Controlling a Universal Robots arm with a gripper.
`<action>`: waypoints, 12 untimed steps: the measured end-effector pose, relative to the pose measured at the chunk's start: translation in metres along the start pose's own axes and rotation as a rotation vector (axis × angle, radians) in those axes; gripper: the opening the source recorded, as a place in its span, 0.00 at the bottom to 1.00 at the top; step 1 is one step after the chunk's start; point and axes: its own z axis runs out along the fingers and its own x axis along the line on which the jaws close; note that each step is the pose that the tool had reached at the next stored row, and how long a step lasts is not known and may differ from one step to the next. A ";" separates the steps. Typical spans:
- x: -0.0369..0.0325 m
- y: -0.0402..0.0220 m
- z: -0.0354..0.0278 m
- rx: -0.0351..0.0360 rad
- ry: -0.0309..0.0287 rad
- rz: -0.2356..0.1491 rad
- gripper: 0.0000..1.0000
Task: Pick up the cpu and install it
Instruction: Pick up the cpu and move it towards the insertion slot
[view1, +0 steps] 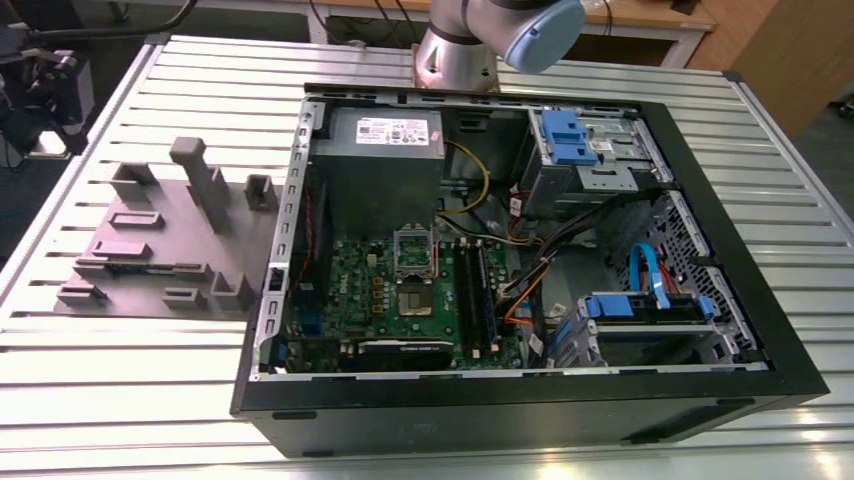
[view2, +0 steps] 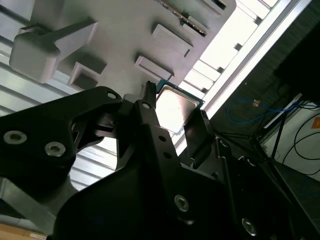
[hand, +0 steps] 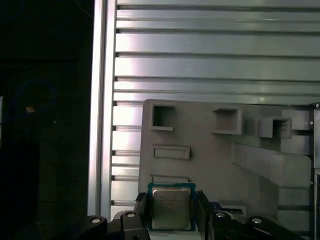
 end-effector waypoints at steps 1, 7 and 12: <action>0.0000 0.0001 -0.0021 0.0001 -0.0001 0.000 0.47; 0.0003 0.0006 -0.0154 0.0007 -0.0001 0.000 0.47; 0.0005 0.0011 -0.0282 0.0060 0.0000 0.000 0.47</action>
